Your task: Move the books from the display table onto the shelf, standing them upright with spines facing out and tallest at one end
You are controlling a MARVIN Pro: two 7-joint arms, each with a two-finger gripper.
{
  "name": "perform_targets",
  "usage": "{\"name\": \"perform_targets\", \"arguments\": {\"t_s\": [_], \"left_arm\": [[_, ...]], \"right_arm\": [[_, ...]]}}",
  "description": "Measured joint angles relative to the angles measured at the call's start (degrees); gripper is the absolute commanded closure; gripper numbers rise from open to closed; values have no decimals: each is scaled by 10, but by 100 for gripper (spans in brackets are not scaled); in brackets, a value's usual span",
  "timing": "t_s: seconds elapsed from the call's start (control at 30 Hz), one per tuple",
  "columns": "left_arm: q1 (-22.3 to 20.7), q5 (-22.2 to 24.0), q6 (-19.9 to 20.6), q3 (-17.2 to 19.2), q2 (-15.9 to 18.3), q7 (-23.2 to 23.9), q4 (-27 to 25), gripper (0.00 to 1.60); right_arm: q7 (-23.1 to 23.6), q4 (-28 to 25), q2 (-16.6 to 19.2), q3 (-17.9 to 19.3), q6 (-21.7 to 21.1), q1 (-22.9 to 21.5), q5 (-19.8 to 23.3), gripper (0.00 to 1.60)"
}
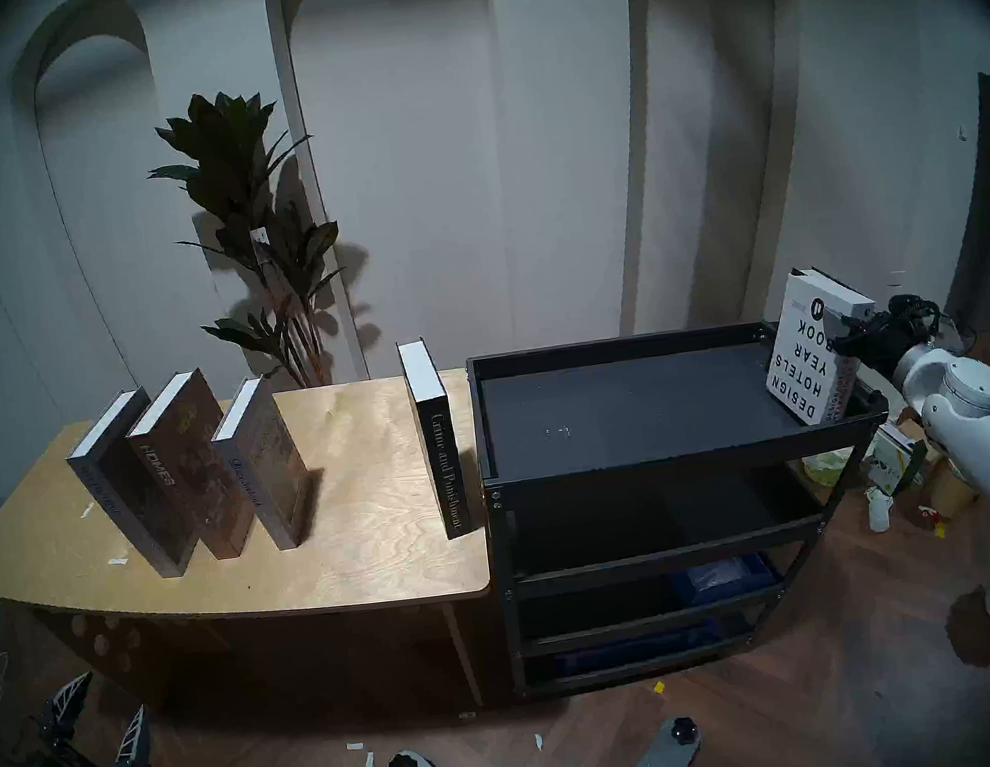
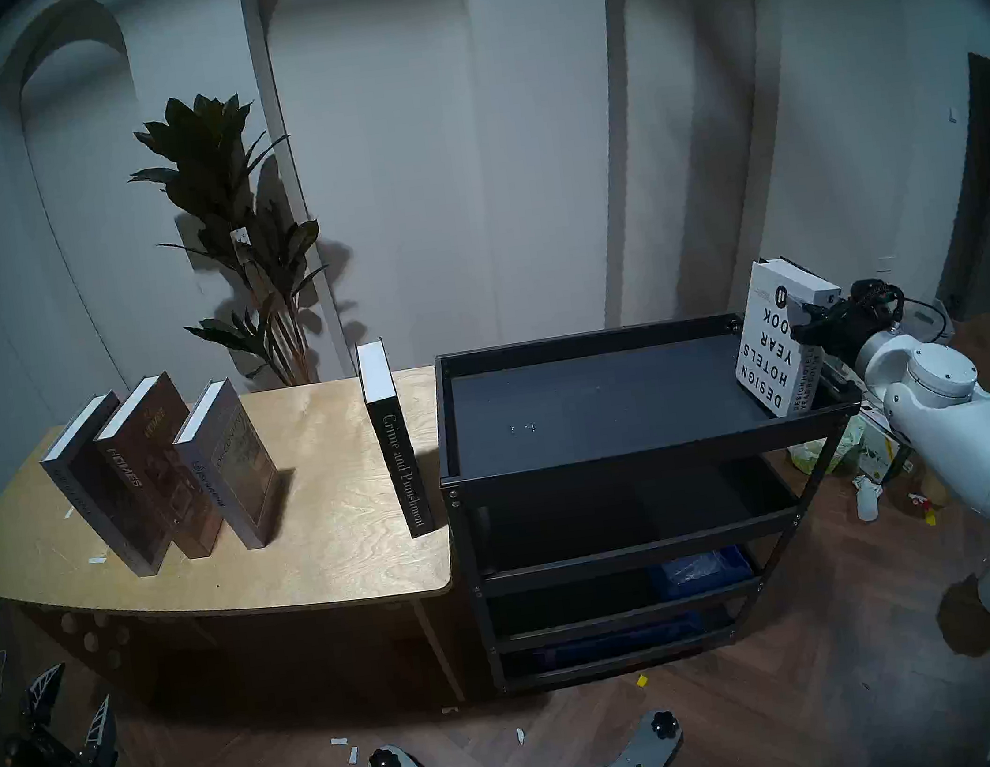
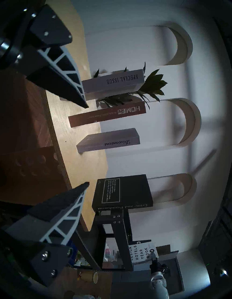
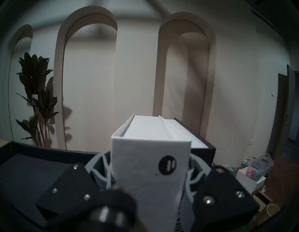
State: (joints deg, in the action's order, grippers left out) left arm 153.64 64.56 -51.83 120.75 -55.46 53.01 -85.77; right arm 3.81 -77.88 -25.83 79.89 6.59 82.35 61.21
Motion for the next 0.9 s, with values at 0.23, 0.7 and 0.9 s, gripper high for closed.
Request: {"name": "perform_targets", "arguments": {"t_s": [0.23,0.7,0.9], "left_arm": [[4,2,-4,-3,5,-5,0,0],[11,13,-16,-12,16,-16,0,0],[14,18,-21,-15,21,-22,0,0]], "right_arm": [[-2,-13,18,18,30,50,24,160],[-26,-40,53,85,67,160,60,0],[-32,-49,59,102,73,188,66,0]]}}
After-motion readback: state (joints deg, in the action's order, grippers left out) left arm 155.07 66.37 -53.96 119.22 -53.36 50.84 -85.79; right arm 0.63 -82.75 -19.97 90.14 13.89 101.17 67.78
